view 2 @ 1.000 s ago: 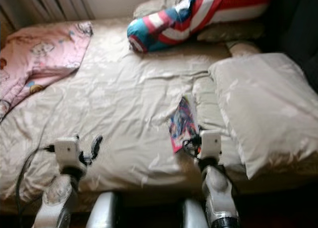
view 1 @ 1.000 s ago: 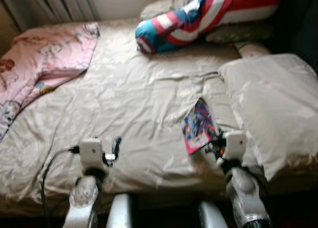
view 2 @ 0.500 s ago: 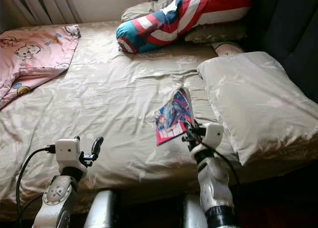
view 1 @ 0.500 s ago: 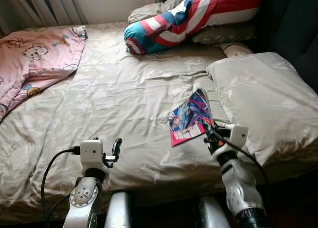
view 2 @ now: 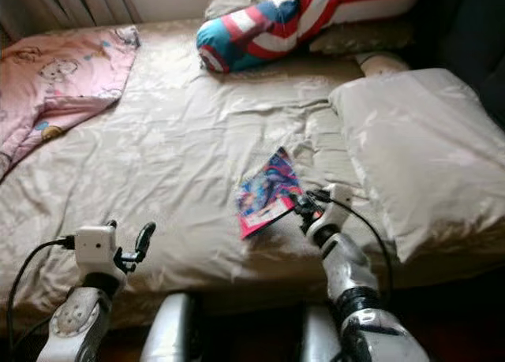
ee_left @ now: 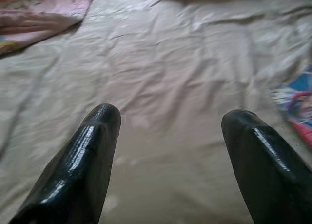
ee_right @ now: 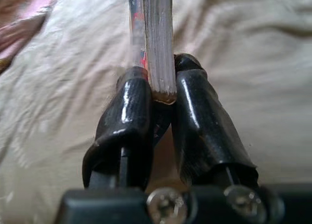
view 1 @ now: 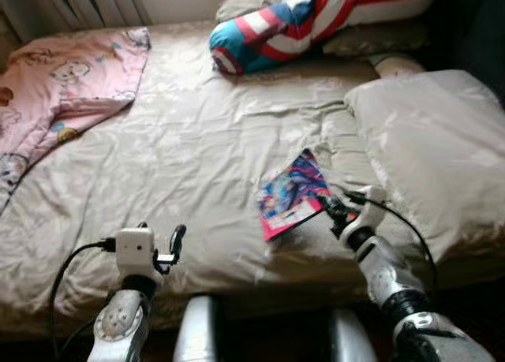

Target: Clean up the room

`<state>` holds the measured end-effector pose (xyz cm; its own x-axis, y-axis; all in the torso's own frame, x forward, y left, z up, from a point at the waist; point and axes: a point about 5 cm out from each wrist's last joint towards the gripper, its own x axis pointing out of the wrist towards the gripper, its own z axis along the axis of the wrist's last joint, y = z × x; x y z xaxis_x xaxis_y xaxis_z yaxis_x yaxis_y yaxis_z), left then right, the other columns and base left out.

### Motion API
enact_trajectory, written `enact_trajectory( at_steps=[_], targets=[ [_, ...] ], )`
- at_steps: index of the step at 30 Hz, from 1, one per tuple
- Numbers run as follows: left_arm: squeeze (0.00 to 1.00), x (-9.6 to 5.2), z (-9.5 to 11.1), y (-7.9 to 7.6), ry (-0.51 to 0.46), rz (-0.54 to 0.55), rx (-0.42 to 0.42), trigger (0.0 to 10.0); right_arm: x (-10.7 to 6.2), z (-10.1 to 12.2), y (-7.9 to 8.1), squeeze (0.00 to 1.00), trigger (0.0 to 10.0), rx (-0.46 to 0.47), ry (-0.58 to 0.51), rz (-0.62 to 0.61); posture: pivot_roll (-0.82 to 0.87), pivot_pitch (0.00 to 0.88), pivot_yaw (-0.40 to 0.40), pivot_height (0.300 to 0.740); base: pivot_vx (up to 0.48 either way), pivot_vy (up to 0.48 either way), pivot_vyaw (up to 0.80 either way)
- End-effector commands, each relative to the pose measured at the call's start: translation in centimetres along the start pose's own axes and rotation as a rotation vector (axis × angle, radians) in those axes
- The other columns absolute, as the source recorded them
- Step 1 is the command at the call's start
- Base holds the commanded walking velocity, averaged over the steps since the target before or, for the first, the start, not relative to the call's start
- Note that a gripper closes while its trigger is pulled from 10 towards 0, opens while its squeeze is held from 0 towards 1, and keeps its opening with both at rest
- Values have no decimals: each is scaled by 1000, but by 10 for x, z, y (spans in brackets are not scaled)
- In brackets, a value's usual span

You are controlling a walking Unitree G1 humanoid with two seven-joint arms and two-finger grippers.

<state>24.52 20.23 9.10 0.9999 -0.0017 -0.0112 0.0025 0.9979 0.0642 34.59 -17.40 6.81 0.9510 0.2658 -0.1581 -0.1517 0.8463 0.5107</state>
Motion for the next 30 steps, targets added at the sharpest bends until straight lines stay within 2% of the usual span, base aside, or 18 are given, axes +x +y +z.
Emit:
enact_trajectory(
  at_steps=[1,12,14,30],
  targets=[
    [0,-3,1,1,14,-9,25,10000,1,1,0,0,10000,32,-13,-20,103,265,84,592,0,0,0],
    [0,-21,2,5,48,-11,37,10000,-8,-12,-16,0,10000,68,33,-110,133,342,105,592,0,0,0],
    [0,-29,3,5,70,-11,37,10000,-11,-12,-25,0,10000,61,45,-170,134,359,106,592,0,0,0],
    [0,-39,6,4,108,-7,30,10000,-17,-11,-37,0,10000,19,74,-242,144,392,105,592,0,0,0]
  ],
)
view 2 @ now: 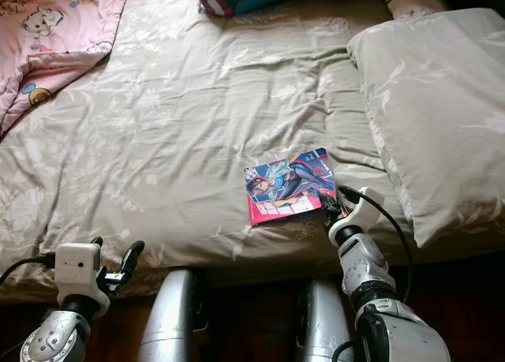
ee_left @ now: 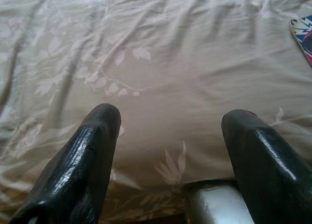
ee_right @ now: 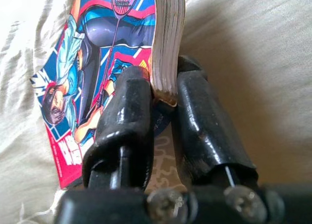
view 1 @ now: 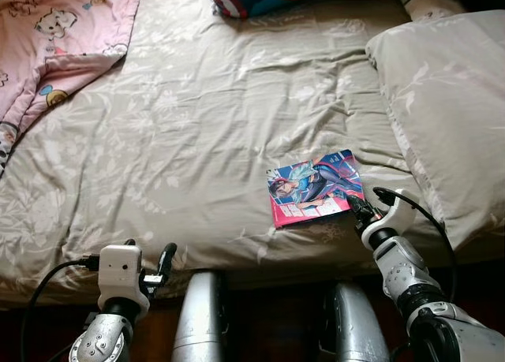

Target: Clean up the room

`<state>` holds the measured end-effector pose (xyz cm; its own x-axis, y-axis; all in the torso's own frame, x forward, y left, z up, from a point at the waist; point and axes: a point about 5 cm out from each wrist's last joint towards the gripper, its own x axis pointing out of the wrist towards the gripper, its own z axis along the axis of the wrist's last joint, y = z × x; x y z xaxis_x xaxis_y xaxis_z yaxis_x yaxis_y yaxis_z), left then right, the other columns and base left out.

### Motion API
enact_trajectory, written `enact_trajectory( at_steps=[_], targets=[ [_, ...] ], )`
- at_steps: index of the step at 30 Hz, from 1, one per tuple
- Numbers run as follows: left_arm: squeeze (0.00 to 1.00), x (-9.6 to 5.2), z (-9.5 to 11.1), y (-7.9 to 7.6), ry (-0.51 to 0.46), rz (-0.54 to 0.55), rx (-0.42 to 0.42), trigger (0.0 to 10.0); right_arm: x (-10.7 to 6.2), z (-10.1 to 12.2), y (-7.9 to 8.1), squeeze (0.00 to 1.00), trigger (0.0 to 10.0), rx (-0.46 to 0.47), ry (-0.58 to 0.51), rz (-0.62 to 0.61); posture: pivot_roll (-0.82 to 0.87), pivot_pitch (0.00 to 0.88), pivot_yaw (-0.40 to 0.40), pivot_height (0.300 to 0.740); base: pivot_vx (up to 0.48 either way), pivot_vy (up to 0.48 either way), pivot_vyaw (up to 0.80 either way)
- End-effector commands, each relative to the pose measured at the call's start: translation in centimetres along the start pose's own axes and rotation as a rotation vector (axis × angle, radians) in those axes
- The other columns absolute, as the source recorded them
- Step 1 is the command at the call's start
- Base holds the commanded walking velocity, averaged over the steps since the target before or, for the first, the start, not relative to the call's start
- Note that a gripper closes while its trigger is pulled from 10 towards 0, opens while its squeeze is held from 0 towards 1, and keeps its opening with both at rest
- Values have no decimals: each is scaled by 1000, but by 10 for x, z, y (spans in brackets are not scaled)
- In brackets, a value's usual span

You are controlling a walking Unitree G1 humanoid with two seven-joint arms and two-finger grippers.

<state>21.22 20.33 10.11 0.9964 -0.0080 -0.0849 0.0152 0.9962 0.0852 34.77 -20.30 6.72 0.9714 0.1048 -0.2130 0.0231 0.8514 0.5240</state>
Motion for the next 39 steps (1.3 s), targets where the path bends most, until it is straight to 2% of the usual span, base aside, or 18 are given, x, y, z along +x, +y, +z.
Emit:
enact_trajectory(
  at_steps=[1,3,5,13,14,15,16,26,27,28,29,32,33,34,35,36,39],
  targets=[
    [0,-6,-4,2,36,5,8,10000,-10,-23,-15,0,10000,-43,107,-79,142,395,105,592,0,0,0],
    [0,-7,-4,2,40,6,9,10000,-11,-22,-17,0,10000,-46,106,-92,143,396,105,592,0,0,0],
    [0,-7,-4,2,43,8,9,10000,-11,-23,-18,125,10000,-43,106,-95,145,398,105,592,0,0,0],
    [0,-10,-4,2,59,6,12,10000,-13,-23,-22,137,10000,-65,114,-127,148,397,102,592,0,0,0],
    [0,-11,-5,3,61,9,13,10000,-13,-23,-22,208,10000,-64,113,-128,148,397,102,592,0,0,0],
    [0,-11,-5,3,61,11,13,10000,-13,-23,-22,349,10000,-65,113,-129,147,402,101,592,0,0,0],
    [0,-11,-5,3,62,12,13,10000,-13,-23,-23,392,10000,-70,113,-131,146,397,100,592,0,0,0],
    [0,-8,-4,1,58,11,8,10000,-15,-19,-30,373,10000,-88,107,-177,141,389,99,592,0,0,0],
    [0,-8,-4,1,58,12,9,10000,-16,-20,-31,424,10000,-88,107,-186,143,389,101,592,0,0,0],
    [0,-8,-4,2,58,13,9,10000,-16,-20,-32,424,10000,-86,107,-189,143,389,101,592,0,0,0],
    [0,-8,-4,2,58,13,9,10000,-17,-20,-32,1000,10000,-86,106,-191,143,389,101,592,0,0,0],
    [0,-7,-4,2,57,13,11,10000,-18,-18,-35,1000,10000,-95,99,-212,142,383,102,592,0,0,0],
    [0,-7,-4,3,56,14,11,10000,-18,-17,-37,690,10000,-100,93,-231,141,382,102,592,0,0,0],
    [0,-7,-4,2,55,14,11,10000,-19,-16,-38,235,10000,-103,86,-244,141,382,102,592,0,0,0],
    [0,-7,-4,2,54,14,11,10000,-19,-15,-39,235,10000,-104,81,-252,141,382,102,592,0,0,0],
    [0,-6,-4,2,54,14,11,10000,-19,-13,-40,0,10000,-106,71,-265,141,375,104,592,0,0,0],
    [0,-4,-4,1,51,11,10,10000,-20,-5,-46,0,10000,-99,29,-312,136,366,106,592,0,0,0]
  ],
)
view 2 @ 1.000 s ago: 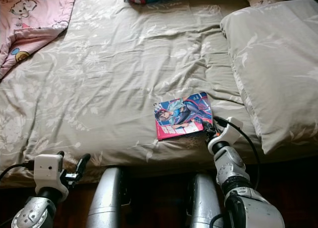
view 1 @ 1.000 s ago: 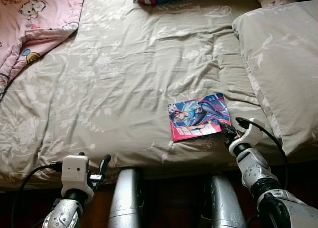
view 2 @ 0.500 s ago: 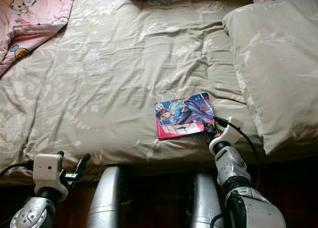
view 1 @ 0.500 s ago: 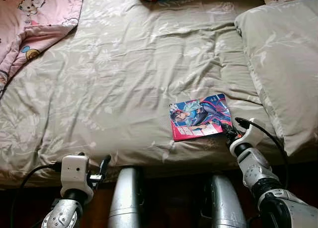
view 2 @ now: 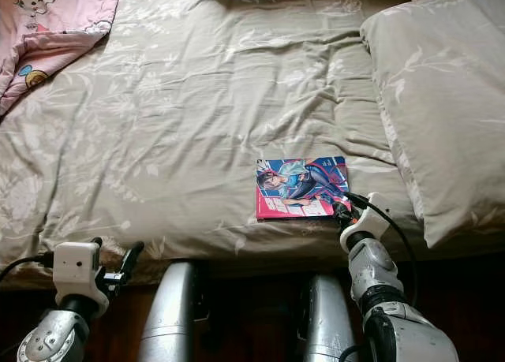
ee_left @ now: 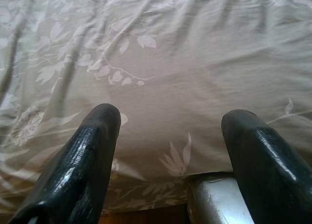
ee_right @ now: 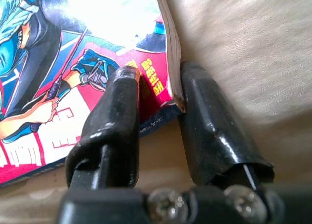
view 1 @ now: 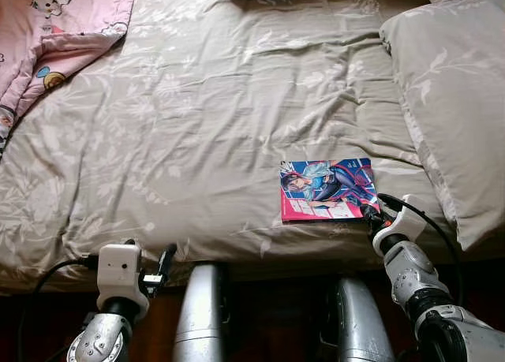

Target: Clean up the room

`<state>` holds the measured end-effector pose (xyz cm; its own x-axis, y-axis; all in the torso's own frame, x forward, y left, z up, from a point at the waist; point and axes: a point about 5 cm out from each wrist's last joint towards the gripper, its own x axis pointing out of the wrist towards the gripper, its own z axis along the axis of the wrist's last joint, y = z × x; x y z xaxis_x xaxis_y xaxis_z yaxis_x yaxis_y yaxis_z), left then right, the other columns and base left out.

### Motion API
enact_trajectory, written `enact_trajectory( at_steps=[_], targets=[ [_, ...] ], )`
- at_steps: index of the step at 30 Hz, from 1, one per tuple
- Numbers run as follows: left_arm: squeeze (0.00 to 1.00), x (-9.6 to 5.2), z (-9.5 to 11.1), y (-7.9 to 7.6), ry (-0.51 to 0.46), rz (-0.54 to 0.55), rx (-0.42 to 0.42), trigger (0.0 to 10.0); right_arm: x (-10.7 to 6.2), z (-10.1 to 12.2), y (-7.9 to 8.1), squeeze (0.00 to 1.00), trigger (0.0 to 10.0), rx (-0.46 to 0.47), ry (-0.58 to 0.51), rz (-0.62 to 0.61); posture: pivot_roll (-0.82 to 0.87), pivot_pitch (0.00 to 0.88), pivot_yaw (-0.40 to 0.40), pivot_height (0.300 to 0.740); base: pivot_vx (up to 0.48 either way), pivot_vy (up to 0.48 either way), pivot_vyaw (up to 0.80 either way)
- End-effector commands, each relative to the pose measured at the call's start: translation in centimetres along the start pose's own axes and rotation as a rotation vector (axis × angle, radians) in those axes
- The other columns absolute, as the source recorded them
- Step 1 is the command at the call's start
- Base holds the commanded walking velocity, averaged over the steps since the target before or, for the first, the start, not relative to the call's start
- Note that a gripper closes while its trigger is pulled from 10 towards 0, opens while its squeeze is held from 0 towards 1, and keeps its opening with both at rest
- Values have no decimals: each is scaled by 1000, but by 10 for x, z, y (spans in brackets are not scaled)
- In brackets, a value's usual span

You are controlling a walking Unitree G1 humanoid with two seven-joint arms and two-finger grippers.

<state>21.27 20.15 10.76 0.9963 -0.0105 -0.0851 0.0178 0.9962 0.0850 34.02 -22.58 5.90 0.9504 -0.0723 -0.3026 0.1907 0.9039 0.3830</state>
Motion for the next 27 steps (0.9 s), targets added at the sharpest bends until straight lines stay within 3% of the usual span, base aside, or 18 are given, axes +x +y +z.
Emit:
enact_trajectory(
  at_steps=[1,11,12,14,15,21,22,23,24,27],
  targets=[
    [0,-4,-11,2,50,12,9,10000,-8,-9,-24,0,10000,5,29,-118,136,366,106,592,0,0,0],
    [0,0,-11,1,45,5,6,10000,-7,0,-25,31,10000,-62,7,-103,128,343,110,592,0,0,0],
    [0,0,-11,1,45,4,6,10000,-6,1,-24,620,10000,-77,8,-93,127,342,110,592,0,0,0],
    [0,0,-11,1,46,3,6,10000,-6,2,-23,620,10000,-86,9,-87,127,342,110,592,0,0,0],
    [0,0,-11,1,46,3,6,10000,-5,3,-22,1000,10000,-106,12,-77,126,341,111,592,0,0,0],
    [0,1,-12,1,47,0,5,10000,-4,5,-20,1000,10000,-157,15,-70,125,340,112,592,0,0,0],
    [0,1,-12,1,47,-1,6,10000,-4,6,-20,529,10000,-174,12,-75,125,340,112,592,0,0,0],
    [0,1,-12,1,47,-1,6,10000,-4,6,-20,529,10000,-179,10,-76,125,340,112,592,0,0,0],
    [0,1,-12,1,47,-1,5,10000,-4,6,-20,0,10000,-185,7,-77,125,340,112,592,0,0,0],
    [0,2,-12,1,48,-1,5,10000,-4,7,-19,0,10000,-221,-1,-77,122,338,114,592,0,0,0]
  ],
)
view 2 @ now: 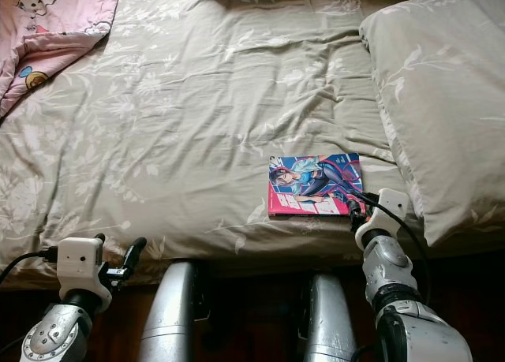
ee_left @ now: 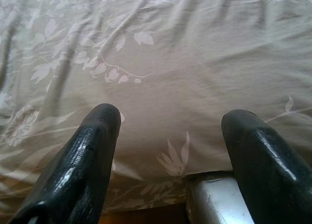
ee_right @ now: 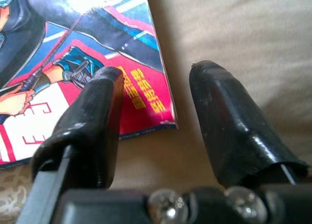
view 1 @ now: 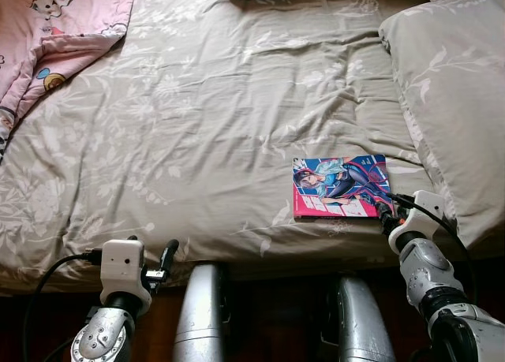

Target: Clean up the room

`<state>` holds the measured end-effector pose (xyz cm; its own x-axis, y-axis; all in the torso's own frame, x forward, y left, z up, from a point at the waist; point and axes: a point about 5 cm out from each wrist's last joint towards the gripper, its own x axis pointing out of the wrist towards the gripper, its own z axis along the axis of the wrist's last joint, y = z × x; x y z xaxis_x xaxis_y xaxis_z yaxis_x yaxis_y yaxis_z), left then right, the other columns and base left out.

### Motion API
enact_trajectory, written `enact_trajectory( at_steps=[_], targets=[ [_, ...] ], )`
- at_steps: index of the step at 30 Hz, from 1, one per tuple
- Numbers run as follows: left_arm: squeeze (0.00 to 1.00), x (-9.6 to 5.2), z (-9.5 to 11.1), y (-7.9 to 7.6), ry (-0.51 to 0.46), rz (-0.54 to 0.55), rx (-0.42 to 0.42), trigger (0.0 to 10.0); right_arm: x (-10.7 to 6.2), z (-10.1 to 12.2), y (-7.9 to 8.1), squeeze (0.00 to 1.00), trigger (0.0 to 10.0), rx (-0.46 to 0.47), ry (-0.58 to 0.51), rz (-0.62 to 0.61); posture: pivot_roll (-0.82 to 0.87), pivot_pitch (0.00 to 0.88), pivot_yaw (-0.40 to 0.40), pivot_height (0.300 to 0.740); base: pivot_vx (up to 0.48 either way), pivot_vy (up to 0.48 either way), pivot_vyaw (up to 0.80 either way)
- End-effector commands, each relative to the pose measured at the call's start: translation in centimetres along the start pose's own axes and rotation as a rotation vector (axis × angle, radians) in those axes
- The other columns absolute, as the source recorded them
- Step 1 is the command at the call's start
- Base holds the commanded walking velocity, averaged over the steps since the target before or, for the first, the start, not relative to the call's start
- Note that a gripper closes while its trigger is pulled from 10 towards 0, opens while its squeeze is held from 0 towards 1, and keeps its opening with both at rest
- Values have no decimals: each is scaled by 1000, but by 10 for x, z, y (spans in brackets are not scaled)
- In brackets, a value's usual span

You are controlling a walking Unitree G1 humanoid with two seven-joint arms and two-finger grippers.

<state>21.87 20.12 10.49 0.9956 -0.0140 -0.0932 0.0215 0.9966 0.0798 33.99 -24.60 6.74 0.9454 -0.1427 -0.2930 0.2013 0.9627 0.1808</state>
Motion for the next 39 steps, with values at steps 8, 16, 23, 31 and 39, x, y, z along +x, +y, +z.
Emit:
enact_trajectory(
  at_steps=[8,16,23,31,39],
  targets=[
    [0,3,-11,-1,29,14,-6,10000,-3,13,7,0,10000,-79,-187,32,92,312,100,592,0,0,0],
    [0,20,-2,12,-37,135,-42,10000,-18,13,18,0,10000,-91,-359,89,57,261,76,592,0,0,0],
    [0,37,8,30,-77,141,7,10000,-40,4,20,0,10000,-134,-413,119,-2,193,55,592,0,0,0],
    [0,50,16,40,-118,185,33,10000,-53,0,16,0,10000,-150,-395,108,-29,143,33,592,0,0,0],
    [0,42,-4,20,-76,115,-46,10000,-64,-12,13,0,10000,-112,-340,91,-53,102,25,592,0,0,0]
  ],
)
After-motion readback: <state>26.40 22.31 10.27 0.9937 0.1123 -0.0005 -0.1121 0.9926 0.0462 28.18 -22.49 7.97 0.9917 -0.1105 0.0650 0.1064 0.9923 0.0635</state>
